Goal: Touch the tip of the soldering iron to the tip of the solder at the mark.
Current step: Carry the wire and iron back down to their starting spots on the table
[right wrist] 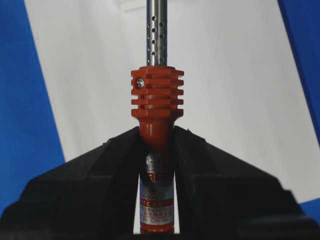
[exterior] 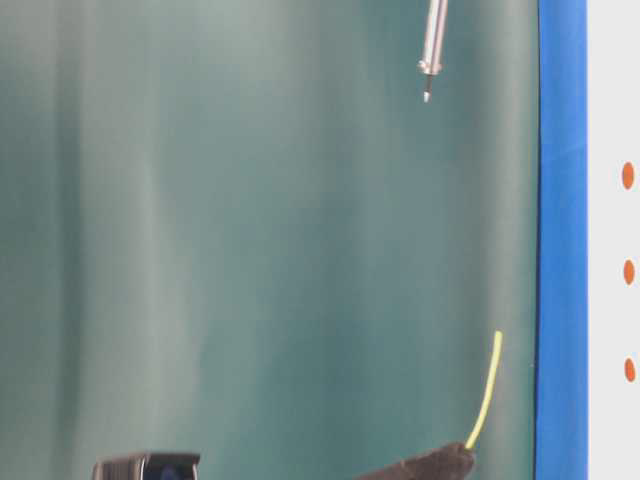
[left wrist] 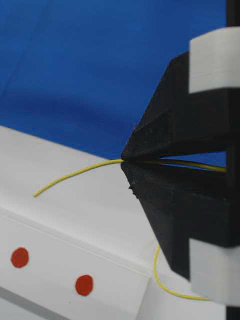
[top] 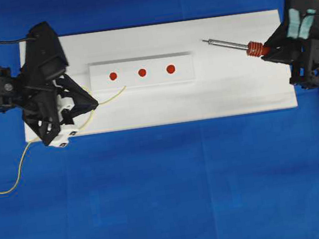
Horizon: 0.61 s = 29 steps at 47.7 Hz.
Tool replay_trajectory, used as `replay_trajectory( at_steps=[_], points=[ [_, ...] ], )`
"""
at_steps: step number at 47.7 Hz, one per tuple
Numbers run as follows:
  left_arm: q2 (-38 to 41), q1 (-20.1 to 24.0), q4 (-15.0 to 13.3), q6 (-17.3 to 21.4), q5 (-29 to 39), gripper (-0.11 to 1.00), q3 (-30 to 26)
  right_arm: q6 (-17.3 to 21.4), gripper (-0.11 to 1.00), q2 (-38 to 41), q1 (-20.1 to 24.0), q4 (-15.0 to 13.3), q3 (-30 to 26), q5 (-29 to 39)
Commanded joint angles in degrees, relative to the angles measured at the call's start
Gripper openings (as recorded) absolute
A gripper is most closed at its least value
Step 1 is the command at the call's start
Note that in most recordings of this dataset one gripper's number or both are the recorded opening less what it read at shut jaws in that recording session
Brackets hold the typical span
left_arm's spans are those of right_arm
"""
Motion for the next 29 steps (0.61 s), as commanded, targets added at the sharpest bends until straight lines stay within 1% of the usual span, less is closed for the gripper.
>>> replay_trajectory(
  at_steps=[1, 6, 11, 14, 15, 20, 26, 27, 29],
  points=[
    [-2.11, -0.44, 0.00, -0.09, -2.37, 0.02, 0.35, 0.62, 0.08, -0.09, -0.09, -0.09, 0.09, -2.02],
    [-3.43, -1.41, -0.26, -0.09, -4.22, 0.02, 1.41, 2.20, 0.08, 0.18, 0.44, 0.62, 0.18, -4.75],
    [-4.22, -3.78, -0.53, -0.44, -5.80, 0.02, 2.11, 4.04, 0.08, 0.00, 3.25, 1.41, -0.09, -7.21],
    [-4.48, -6.33, -0.44, -1.41, -6.77, 0.02, 2.46, 5.10, 0.08, 0.00, 6.59, 1.76, -0.26, -8.88],
    [-4.57, -7.12, -0.44, -1.67, -6.94, 0.02, 2.55, 5.62, 0.08, 0.09, 8.53, 1.85, -0.35, -9.67],
    [-4.57, -11.51, -0.53, -2.81, -8.35, 0.02, 2.72, 7.56, 0.08, 0.26, 15.47, 1.76, -0.44, -12.74],
    [-3.87, -17.67, -0.44, -2.90, -10.28, 0.02, 2.99, 8.96, 0.08, 1.76, 23.12, 1.67, -0.44, -16.17],
    [-3.60, -18.46, -0.44, -2.90, -10.72, 0.02, 3.08, 9.05, 0.08, 1.93, 23.55, 1.76, -0.44, -16.35],
    [-2.90, -20.57, -0.44, -2.90, -11.87, 0.02, 3.16, 9.14, 0.08, 3.16, 26.02, 1.67, -0.53, -17.14]
  ],
)
